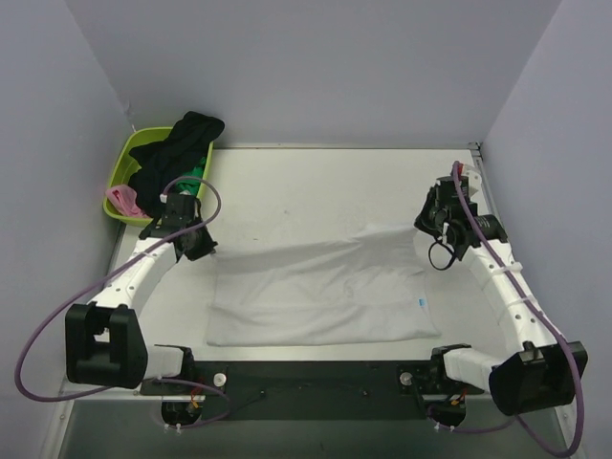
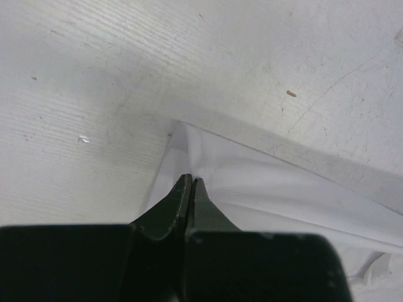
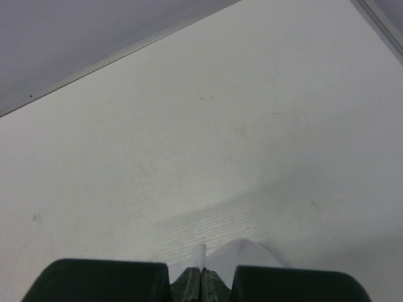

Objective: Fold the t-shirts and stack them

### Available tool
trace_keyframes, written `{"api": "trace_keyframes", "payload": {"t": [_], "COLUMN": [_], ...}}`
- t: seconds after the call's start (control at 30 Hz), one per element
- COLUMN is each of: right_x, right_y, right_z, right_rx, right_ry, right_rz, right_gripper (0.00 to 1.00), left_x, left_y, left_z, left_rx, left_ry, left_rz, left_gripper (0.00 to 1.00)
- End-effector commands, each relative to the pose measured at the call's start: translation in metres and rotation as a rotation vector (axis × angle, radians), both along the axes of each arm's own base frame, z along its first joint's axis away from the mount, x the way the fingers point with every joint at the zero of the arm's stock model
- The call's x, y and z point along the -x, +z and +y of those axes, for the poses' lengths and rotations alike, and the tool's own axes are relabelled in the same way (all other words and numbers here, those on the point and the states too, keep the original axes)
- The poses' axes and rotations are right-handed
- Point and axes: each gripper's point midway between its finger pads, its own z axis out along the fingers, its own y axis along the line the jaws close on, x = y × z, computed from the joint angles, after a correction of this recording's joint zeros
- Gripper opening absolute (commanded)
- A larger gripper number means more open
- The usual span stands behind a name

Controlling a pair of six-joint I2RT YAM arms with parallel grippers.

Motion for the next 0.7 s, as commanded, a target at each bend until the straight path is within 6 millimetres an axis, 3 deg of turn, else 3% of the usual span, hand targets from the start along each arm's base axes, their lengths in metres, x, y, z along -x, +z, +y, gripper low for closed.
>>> {"api": "trace_keyframes", "payload": {"t": [0.0,0.4,0.67], "right_x": [0.024,0.086,0.108], "right_y": [0.006,-0.033,-0.043], "right_z": [-0.011,-0.001,0.0], "right_rx": [0.017,0.041,0.05], "right_ry": [-0.033,0.001,0.007], "right_rz": [-0.016,0.041,0.053], "right_gripper": [0.0,0.0,0.0], "left_x": [0.008,0.035,0.049], "left_y": [0.009,0.017,0.012], "left_z": [0.001,0.006,0.008], "left_rx": [0.013,0.006,0.003], "left_ry": [-0.011,-0.001,0.004], "left_rz": [-0.039,-0.067,-0.052], "left_gripper": [0.0,0.0,0.0]}}
